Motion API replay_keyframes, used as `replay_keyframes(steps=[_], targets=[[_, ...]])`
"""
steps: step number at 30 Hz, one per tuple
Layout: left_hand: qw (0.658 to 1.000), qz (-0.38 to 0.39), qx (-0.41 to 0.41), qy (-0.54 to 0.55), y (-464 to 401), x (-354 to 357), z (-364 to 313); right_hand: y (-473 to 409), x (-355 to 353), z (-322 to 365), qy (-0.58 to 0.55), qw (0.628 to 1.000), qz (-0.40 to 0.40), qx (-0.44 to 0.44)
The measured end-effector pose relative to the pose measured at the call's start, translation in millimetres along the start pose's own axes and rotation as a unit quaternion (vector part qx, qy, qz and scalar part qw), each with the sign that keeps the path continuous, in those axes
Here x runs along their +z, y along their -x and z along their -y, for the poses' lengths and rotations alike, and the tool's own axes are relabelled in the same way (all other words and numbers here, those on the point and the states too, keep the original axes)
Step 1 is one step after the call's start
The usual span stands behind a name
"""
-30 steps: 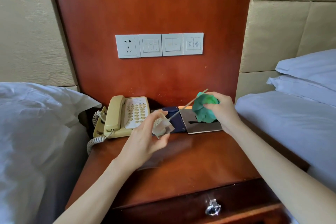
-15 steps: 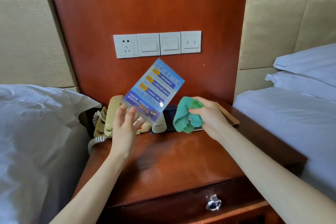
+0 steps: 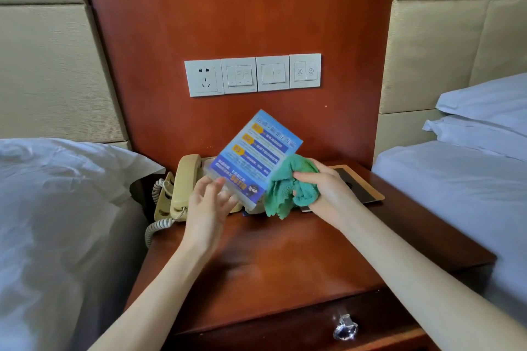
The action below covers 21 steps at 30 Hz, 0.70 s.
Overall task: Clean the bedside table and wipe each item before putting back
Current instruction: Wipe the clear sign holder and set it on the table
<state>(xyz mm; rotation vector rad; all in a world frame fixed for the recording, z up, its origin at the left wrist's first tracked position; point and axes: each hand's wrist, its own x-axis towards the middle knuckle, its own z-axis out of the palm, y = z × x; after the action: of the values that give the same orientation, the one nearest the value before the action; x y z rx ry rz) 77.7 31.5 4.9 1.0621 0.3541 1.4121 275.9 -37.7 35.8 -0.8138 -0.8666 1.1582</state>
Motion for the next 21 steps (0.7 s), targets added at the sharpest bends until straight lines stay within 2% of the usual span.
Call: replay_keyframes(steps=[2,6,9,11,13,15,17,19,21], targets=[[0.999,0.032,-0.018,-0.037,2.5,0.0,2.0,-0.8,0.9,3.3,0.01,1.0,0.01,-0.014],[0.986,0.104,-0.062,-0.113,6.0,-2.9,-0.6,-0.7,1.0,9.2,0.063,0.996,-0.037,-0.058],[0.975,0.142,-0.119,-0.124,10.2,-0.3,-1.6,2.4,1.0,11.7,0.145,0.982,-0.072,-0.097],[0.961,0.142,-0.143,-0.189,13.5,3.2,1.4,5.5,3.1,12.1,0.204,0.968,-0.061,-0.136],[0.945,0.141,-0.133,-0.265,15.6,4.7,5.2,7.5,7.9,12.6,0.235,0.958,-0.03,-0.162],[0.958,0.128,-0.132,-0.221,15.9,5.0,6.1,6.8,12.0,16.3,0.224,0.953,-0.037,-0.2],[0.978,0.087,-0.164,-0.095,11.0,3.1,2.3,5.4,13.5,22.6,0.162,0.948,-0.094,-0.255],[0.978,0.041,-0.204,-0.013,5.1,-1.2,-5.0,5.6,11.9,26.1,0.127,0.931,-0.167,-0.299],[0.971,-0.009,-0.237,0.035,1.7,-6.5,-7.6,7.9,13.2,22.1,0.154,0.913,-0.208,-0.314]])
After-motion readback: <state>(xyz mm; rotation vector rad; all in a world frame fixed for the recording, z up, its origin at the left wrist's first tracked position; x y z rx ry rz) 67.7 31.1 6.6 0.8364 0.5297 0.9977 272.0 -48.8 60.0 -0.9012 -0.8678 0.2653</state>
